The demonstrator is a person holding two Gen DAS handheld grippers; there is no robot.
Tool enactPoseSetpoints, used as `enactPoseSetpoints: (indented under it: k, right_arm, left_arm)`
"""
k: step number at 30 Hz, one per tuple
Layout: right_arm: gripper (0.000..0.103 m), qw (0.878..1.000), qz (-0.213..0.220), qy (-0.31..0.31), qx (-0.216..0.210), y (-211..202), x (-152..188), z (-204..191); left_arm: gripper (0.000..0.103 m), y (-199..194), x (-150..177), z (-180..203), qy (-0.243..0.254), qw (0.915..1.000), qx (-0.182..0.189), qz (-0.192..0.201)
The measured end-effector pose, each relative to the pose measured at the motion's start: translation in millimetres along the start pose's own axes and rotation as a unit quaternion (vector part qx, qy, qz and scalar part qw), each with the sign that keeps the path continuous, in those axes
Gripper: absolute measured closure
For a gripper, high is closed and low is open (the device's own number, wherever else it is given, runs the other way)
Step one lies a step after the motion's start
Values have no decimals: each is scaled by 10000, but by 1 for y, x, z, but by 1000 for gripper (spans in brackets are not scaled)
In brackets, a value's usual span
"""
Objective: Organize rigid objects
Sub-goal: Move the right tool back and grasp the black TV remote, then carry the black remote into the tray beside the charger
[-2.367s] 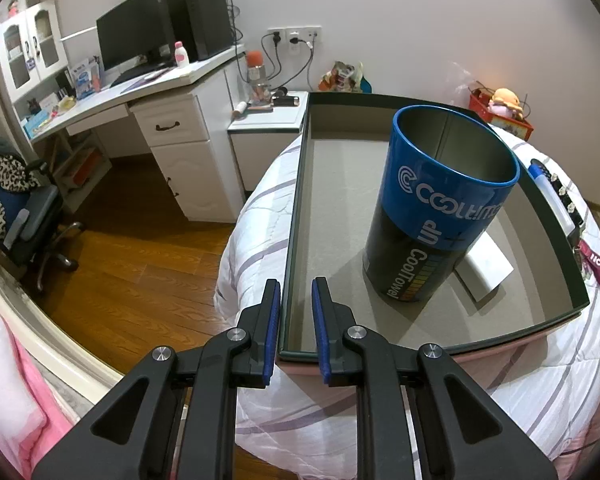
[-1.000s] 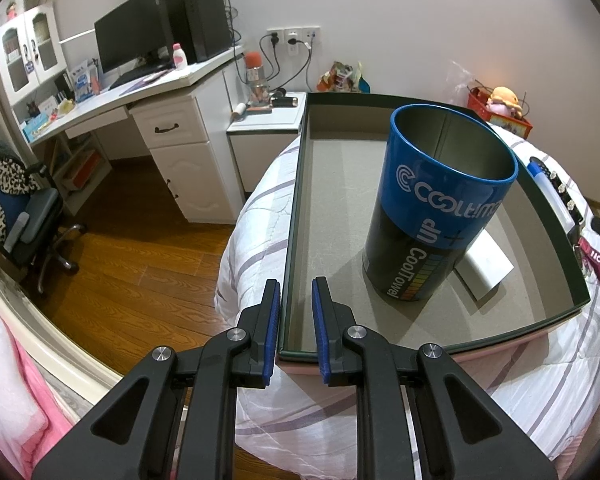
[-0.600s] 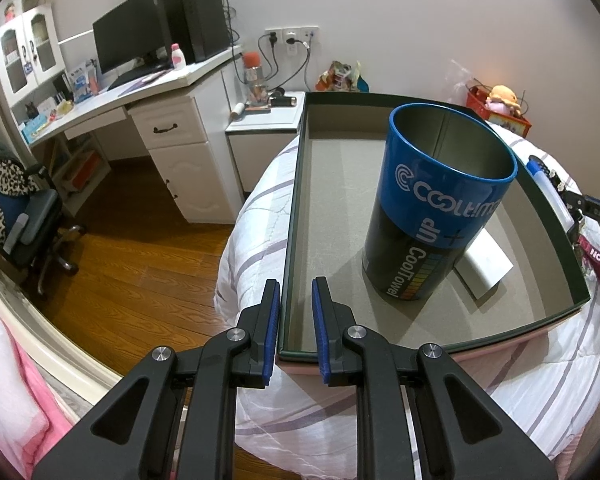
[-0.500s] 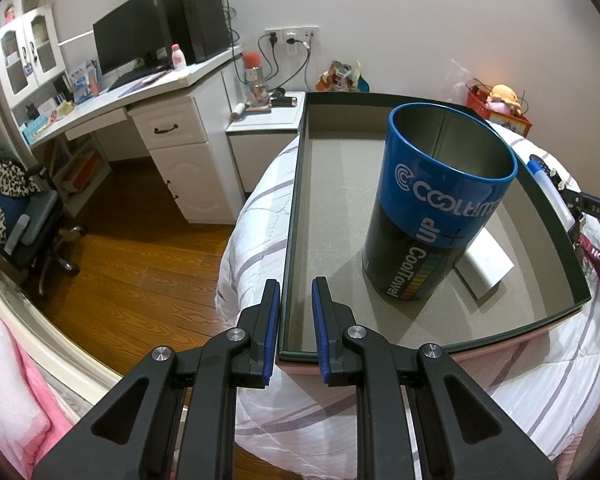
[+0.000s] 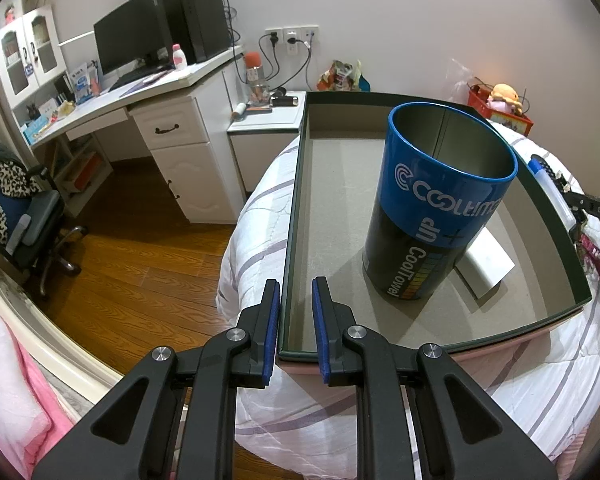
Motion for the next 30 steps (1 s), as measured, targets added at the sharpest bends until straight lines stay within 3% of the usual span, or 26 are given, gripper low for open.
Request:
enactPoseSetpoints:
  k: [4,18,24,30]
  right_arm:
    - [84,10000,65,34,42,-5,2,1]
    - [84,9919,1218,-287,220,-88,-30,-37]
    - [84,9872,1492,-564,-73,-112,-35,-76]
    - [84,9861,1401,-797,-401,-105,-28,-116]
  left_arm:
    - [88,0,0,0,-13,10000,18,0]
    - [88,-3,1,-9,-84,9999,112,1]
    - [88,-3,1,-11,-105,9998,156,6]
    - [87,-3,2,-13,-113,9998,188,11]
Point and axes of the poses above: each gripper's, at about its wrist camera, not at the fingertips, and y roughly the way its jaws point, z to its right, x to its underside, the point moved 5 cm from there along y, roughly the way its jaws point
